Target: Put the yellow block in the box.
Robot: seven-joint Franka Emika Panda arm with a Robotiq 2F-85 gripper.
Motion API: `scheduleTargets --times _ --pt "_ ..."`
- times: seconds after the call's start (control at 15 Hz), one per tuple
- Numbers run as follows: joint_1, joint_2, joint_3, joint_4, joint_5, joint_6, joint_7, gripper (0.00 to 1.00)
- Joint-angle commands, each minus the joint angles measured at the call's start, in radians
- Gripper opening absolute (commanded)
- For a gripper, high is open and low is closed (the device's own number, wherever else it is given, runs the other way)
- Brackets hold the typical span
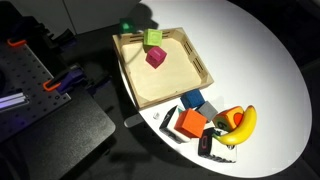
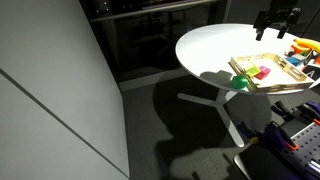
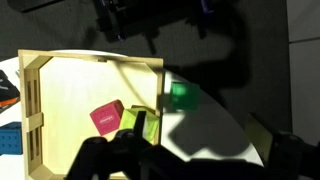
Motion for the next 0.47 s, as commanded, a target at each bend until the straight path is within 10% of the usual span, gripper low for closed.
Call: scheduleTargets --times 0.0,0.4 --pt "-0.006 -0.086 0.020 -0.072 -0.044 0.094 0.065 1.00" --pt "-0.005 -0.084 0.021 -0.068 -0.028 0.094 0.046 1.00"
